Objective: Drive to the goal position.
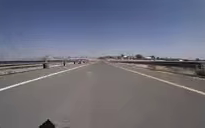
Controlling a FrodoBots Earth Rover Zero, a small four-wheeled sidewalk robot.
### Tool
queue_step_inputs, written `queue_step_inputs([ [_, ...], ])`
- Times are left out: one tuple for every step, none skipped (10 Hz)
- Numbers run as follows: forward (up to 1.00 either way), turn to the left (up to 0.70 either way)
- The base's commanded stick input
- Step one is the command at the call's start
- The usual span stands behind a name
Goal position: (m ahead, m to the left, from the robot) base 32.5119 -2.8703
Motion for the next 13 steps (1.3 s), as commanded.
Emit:
queue_step_inputs([
  [1.00,0.00],
  [1.00,0.00],
  [1.00,0.00],
  [1.00,0.00],
  [1.00,0.00],
  [1.00,0.00],
  [1.00,0.00],
  [1.00,0.00],
  [1.00,0.00],
  [1.00,0.00],
  [1.00,0.00],
  [1.00,0.00],
  [1.00,0.00],
])
